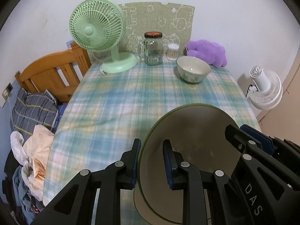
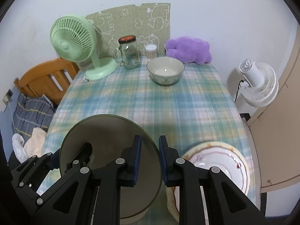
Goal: Organize plates and bowls
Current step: 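Lift the second grey bowl with both grippers and carry it toward the first bowl, then lower the second grey bowl into the first and open both grippers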
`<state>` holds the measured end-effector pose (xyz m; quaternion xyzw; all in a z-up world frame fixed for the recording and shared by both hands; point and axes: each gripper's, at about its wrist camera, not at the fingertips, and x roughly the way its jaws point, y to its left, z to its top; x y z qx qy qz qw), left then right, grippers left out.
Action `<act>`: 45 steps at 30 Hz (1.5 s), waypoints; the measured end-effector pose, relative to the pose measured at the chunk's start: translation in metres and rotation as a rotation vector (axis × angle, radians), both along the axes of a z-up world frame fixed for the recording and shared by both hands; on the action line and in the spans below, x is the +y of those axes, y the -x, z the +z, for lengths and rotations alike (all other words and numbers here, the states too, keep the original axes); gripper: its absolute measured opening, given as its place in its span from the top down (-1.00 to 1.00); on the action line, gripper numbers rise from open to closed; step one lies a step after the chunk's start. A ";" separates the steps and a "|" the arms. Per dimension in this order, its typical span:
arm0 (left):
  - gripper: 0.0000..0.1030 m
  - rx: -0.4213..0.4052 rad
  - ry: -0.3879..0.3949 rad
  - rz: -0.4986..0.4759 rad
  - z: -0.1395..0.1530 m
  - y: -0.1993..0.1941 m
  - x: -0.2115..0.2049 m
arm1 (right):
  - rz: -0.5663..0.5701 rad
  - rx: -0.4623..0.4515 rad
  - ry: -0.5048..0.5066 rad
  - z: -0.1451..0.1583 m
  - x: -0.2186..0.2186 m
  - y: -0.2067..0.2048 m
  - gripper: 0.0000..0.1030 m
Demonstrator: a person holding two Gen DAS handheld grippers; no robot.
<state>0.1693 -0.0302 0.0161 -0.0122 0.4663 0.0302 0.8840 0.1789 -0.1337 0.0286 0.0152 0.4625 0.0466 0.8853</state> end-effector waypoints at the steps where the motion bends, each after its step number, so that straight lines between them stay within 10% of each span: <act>1: 0.58 0.005 0.006 -0.002 -0.003 0.003 0.000 | 0.003 0.003 0.003 -0.001 0.000 0.004 0.56; 5: 0.71 0.034 0.105 -0.009 -0.011 0.012 0.003 | 0.050 0.028 -0.077 -0.008 -0.002 0.016 0.94; 9: 0.70 0.090 0.029 0.026 -0.049 0.001 0.006 | 0.048 -0.022 -0.001 -0.015 0.004 0.018 0.94; 14: 0.71 0.114 -0.013 0.013 -0.075 0.008 0.008 | 0.026 0.143 -0.047 -0.075 -0.011 0.005 0.94; 39: 0.71 0.103 -0.048 -0.018 -0.064 0.015 -0.008 | 0.095 0.142 0.011 -0.070 -0.011 0.011 0.92; 45: 0.45 0.097 -0.032 -0.009 -0.057 0.020 -0.005 | 0.103 0.142 0.010 -0.066 -0.009 0.016 0.91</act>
